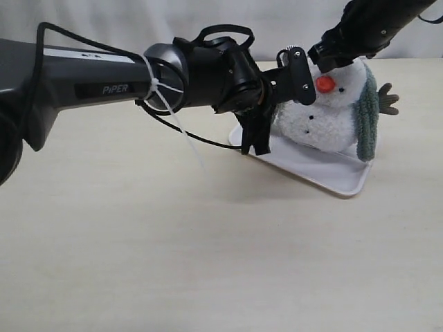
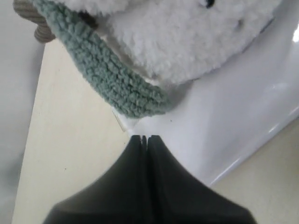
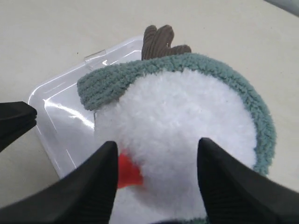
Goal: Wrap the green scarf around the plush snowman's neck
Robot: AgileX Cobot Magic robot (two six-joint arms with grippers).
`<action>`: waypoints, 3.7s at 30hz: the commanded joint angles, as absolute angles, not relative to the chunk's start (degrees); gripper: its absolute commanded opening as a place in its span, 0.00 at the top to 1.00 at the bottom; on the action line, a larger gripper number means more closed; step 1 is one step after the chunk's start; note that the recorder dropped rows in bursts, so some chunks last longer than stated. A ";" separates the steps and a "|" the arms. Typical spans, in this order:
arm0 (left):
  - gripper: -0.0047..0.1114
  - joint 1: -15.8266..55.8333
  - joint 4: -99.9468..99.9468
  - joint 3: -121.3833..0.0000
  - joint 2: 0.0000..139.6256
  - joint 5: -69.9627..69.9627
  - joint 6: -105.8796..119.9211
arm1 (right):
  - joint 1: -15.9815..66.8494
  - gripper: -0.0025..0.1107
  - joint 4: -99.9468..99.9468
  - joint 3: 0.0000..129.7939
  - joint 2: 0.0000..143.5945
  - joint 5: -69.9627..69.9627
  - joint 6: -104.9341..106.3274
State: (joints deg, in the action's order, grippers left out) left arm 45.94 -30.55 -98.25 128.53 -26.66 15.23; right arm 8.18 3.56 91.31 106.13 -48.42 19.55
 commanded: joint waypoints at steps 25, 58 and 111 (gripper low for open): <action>0.96 37.37 -12.66 -64.35 101.18 10.96 14.72 | -9.22 0.75 28.25 91.25 112.61 -41.89 26.23; 0.96 37.37 -12.79 -56.02 99.66 14.92 13.27 | -9.22 0.94 28.85 90.90 114.04 -54.76 29.08; 0.63 34.41 -12.78 -56.13 109.23 28.30 12.04 | -9.19 0.52 32.76 64.03 105.04 -33.14 45.85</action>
